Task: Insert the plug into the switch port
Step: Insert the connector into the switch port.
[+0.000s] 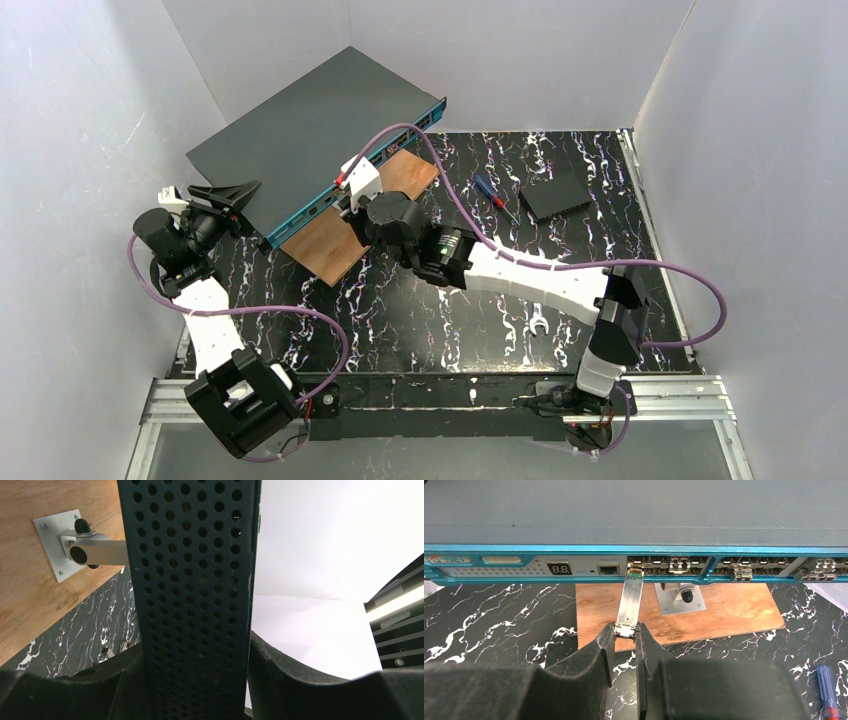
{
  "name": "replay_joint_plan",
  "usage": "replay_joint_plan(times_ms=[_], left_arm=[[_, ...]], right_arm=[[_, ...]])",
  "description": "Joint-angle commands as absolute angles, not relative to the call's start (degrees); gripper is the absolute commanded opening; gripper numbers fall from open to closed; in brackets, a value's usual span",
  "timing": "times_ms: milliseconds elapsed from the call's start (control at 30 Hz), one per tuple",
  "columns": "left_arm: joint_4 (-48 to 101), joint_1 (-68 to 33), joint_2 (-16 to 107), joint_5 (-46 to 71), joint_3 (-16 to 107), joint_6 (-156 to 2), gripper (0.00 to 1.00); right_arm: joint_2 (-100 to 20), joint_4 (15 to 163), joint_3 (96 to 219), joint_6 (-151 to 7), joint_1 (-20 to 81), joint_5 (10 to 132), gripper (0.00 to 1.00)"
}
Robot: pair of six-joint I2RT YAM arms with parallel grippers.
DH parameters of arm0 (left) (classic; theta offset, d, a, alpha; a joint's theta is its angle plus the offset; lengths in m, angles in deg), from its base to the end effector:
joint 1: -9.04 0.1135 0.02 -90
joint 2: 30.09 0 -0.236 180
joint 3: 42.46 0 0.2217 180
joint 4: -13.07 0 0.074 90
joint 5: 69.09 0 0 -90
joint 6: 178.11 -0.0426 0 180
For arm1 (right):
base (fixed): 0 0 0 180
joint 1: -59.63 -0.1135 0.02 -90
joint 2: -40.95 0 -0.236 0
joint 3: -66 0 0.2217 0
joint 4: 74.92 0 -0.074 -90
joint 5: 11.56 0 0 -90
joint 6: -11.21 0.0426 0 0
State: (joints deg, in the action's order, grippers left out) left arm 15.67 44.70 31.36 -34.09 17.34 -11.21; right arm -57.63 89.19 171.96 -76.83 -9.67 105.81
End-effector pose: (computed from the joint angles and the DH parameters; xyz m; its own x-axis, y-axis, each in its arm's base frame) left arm 0.2048 0.1040 0.3071 -0.3344 -0.9275 -0.1669 0.0160 0.1715 -0.9851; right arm 0.1546 0.3539 0.3588 -0.0752 -0.1131 -0.9907 -0.6678 0.7435 -0.0342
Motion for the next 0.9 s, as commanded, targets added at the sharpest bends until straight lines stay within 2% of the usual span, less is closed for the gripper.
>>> replay_joint_plan(times_ms=[0,867], left_arm=[[17.1,44.2,30.6,-36.7,16.8,-14.6,0.00],[17.1,44.2,30.7,-36.9,16.9,-14.7,0.00]], right_arm=[[-59.2,90.2,175.7,-77.1,-9.7,104.3,0.01],[-61.4,85.3,182.7,-81.2,-8.7,102.7,0.01]])
